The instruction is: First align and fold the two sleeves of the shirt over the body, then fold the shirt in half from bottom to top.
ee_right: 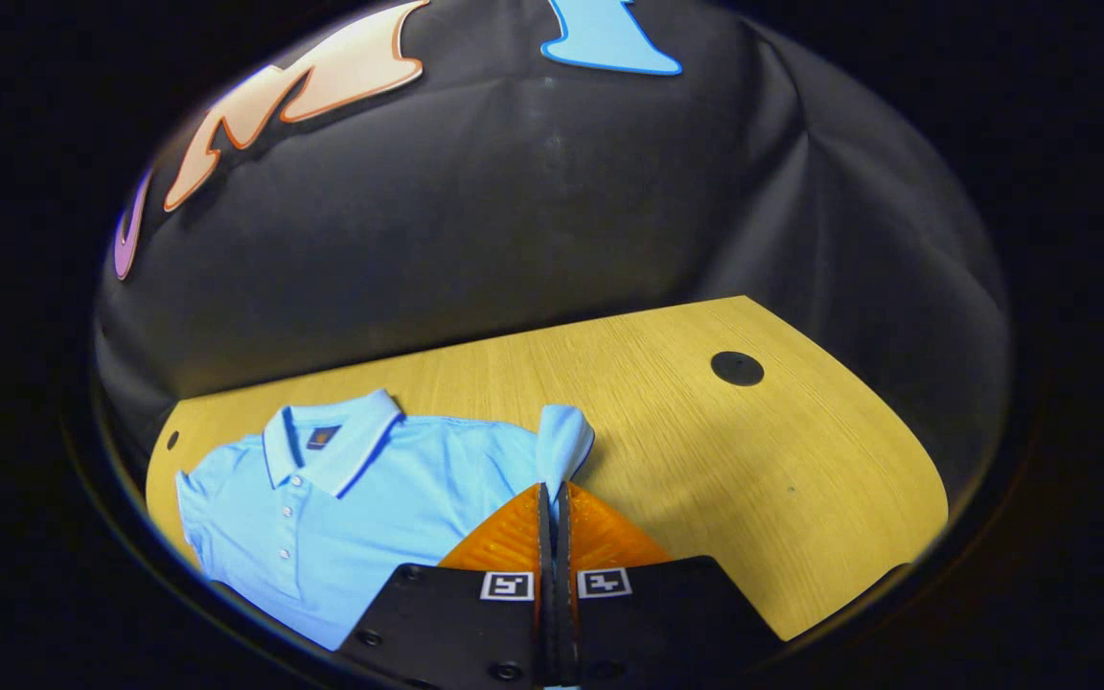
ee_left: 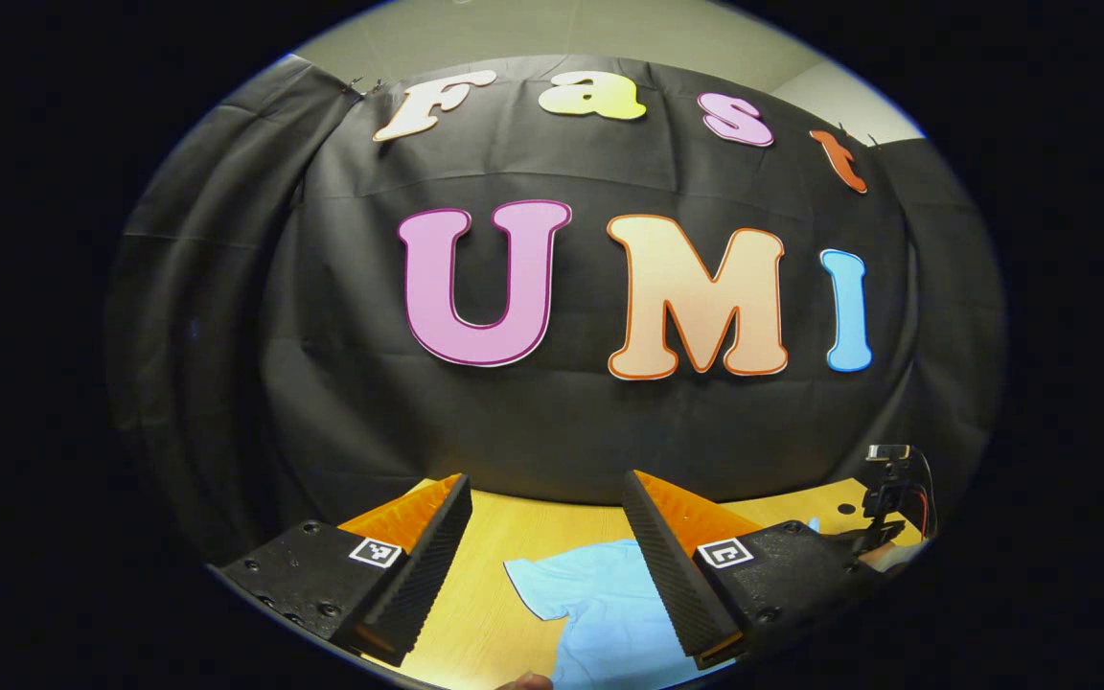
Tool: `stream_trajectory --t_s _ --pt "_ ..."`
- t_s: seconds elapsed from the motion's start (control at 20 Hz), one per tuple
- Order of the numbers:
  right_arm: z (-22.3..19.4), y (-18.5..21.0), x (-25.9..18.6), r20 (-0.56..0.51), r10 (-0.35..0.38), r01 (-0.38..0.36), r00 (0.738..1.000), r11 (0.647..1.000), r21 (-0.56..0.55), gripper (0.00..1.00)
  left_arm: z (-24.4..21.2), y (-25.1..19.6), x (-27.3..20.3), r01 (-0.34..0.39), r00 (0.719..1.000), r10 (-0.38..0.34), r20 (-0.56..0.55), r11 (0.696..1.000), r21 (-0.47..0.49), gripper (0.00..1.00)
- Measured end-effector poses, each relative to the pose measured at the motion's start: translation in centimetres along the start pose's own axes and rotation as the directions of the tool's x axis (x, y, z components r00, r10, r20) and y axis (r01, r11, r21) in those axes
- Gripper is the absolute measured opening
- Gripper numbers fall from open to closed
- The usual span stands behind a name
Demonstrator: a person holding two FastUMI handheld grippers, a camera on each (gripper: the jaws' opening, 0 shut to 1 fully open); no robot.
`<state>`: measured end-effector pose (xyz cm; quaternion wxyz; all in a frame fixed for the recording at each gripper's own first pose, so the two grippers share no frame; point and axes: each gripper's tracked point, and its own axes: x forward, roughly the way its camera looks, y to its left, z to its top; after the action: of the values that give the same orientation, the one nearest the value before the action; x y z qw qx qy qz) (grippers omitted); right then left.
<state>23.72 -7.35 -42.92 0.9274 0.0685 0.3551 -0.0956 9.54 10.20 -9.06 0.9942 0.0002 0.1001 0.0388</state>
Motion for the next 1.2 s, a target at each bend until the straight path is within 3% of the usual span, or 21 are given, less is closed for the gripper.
stream_trajectory --t_s 0.25,0.45,0.9,1.0,1.2 --pt "1.3 5.0 -1.6 0.030 0.107 -0.110 0.994 0.987 0.114 0.02 -0.4 0.1 -0.2 0.012 1.000 -0.012 -0.010 1.000 -0.013 0.96" --pt "-0.1 8.6 -1.3 0.005 0.170 -0.168 0.985 0.965 0.202 0.02 -0.8 0.8 -0.3 0.015 1.000 -0.015 -0.024 1.000 -0.010 0.96" --pt "-4.8 12.3 -0.8 -0.088 0.222 -0.201 0.971 0.959 0.201 0.00 -2.4 3.7 0.3 -0.017 0.998 0.015 -0.065 0.999 -0.034 0.96" --pt "-4.1 12.6 -1.6 -0.069 0.244 -0.228 0.967 0.955 0.188 0.24 -2.8 4.2 0.4 -0.032 0.997 0.028 -0.073 0.998 -0.054 0.96" --pt "-1.4 12.1 -4.1 0.002 0.263 -0.262 0.965 0.959 0.112 0.97 -3.9 4.7 0.8 -0.060 0.995 0.055 -0.086 0.996 -0.061 0.96"
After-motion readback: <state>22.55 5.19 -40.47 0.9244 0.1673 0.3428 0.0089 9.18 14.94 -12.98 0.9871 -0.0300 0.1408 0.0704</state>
